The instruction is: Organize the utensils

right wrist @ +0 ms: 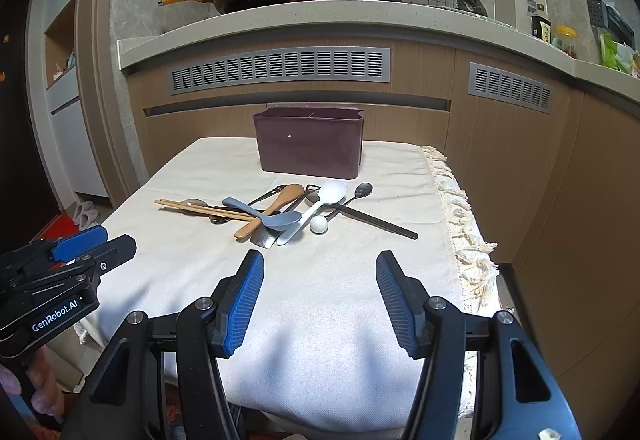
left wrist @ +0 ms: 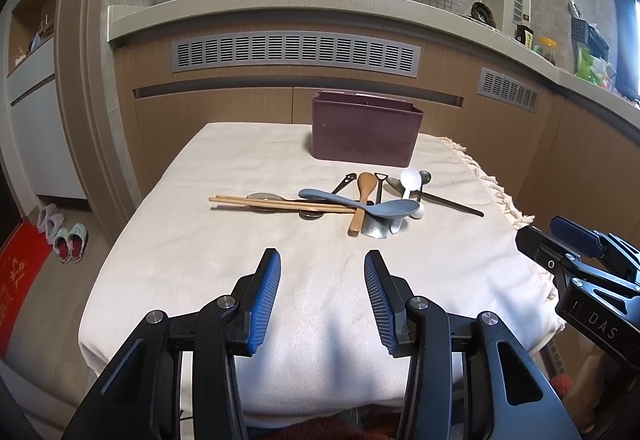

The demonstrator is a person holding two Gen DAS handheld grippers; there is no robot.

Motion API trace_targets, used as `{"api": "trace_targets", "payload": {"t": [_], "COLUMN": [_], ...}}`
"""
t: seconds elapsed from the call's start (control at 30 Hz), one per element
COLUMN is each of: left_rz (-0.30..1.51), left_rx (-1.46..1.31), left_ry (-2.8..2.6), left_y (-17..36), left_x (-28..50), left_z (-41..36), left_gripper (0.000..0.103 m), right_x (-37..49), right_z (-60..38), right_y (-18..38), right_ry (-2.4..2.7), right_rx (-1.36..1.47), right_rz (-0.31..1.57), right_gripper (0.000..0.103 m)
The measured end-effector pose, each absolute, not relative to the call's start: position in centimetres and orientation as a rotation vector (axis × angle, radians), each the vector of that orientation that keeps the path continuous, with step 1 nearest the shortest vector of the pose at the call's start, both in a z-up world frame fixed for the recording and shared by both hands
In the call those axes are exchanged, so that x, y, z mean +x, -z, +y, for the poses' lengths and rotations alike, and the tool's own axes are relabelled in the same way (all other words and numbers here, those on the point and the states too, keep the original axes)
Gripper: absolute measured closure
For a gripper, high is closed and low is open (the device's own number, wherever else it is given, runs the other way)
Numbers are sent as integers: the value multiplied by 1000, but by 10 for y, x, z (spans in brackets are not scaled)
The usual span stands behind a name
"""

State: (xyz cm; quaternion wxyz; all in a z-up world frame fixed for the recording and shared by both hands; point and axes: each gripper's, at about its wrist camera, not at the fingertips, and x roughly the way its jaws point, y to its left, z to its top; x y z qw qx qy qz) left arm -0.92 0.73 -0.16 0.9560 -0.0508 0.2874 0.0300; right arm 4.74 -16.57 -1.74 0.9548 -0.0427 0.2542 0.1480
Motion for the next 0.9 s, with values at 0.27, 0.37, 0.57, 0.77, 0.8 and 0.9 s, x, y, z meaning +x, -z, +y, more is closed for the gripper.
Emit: {"api": "trace_targets", "payload": {"t": [0.27, 0.37, 0.57, 0.77, 0.8, 0.9], "left_rz": [587, 586, 586, 586, 586, 587], "left_rx": [-108, -108, -108, -107, -108, -108], "left_ry": [-63, -63, -63, -61, -62, -61], "left_y": [3, 3, 3, 2, 2, 3], "left_x": [-9, -9, -9, -8, -8, -8], "left_z": [8, 8, 8, 8, 8, 8], "left_gripper": [58, 58, 58, 58, 58, 58], "right_x": [48, 48, 48, 48, 48, 48], "right_z": [-166, -166, -166, -166, -166, -167], "right_y": [19, 19, 19, 19, 19, 19], "right_ry": [-299, -301, -300, -299, -300, -300], "right_rx": [-87, -87, -87, -87, -87, -88], "right_rz": [516, 515, 515, 516, 515, 515], "right_gripper": [47, 47, 47, 47, 47, 47]}}
